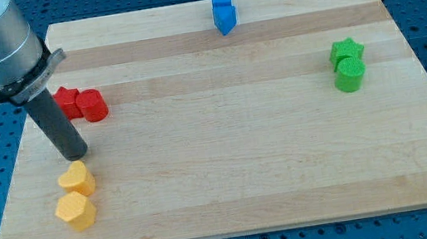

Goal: Put the yellow heart at the top right side of the yellow hexagon

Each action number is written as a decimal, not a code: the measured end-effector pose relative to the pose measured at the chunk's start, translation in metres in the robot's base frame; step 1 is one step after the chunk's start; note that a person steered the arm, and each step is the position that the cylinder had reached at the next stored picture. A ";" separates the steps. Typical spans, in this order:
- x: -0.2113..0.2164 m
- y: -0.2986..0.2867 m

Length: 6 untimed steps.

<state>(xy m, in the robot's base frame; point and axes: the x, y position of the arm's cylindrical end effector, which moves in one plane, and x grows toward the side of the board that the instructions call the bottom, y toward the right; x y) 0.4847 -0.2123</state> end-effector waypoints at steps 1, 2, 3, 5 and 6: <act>0.030 -0.016; 0.041 -0.022; 0.041 -0.022; 0.043 -0.002; 0.043 0.039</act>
